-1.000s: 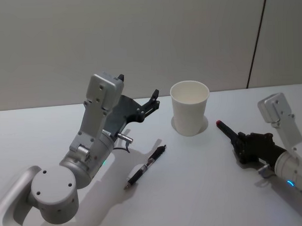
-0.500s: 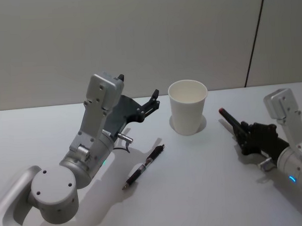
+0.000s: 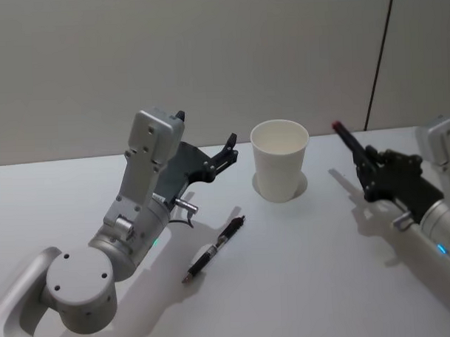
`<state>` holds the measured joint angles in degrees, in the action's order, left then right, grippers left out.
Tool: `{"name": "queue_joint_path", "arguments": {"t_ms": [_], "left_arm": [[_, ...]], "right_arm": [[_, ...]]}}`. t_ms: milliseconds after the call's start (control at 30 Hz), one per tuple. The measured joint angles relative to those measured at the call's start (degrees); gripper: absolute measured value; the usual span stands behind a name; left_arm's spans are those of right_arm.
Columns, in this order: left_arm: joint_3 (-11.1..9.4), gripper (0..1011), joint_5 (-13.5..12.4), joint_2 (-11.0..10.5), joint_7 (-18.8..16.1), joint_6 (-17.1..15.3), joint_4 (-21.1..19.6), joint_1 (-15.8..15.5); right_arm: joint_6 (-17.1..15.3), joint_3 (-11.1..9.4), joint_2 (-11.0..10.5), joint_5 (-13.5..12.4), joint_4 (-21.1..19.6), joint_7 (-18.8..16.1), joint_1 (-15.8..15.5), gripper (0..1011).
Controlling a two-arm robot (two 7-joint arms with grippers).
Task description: Place the pen into the pen holder.
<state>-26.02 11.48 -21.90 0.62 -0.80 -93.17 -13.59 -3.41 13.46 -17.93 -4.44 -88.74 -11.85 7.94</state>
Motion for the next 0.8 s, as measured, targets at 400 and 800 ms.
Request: {"name": "queue_joint_path", "arguments": {"t_ms": [400,800], "left_arm": [[0.0,1001,0.0,0.0,0.0,0.0,0.0,0.0],[0.0,1001,0.0,0.0,0.0,0.0,0.0,0.0]], "right_arm": [[9.2,-0.7,0.9,-2.4,1.2,-0.3,2.4,181],[20.3,-0.6,3.9,-6.7,6.2,-3.8,8.3,181]]}}
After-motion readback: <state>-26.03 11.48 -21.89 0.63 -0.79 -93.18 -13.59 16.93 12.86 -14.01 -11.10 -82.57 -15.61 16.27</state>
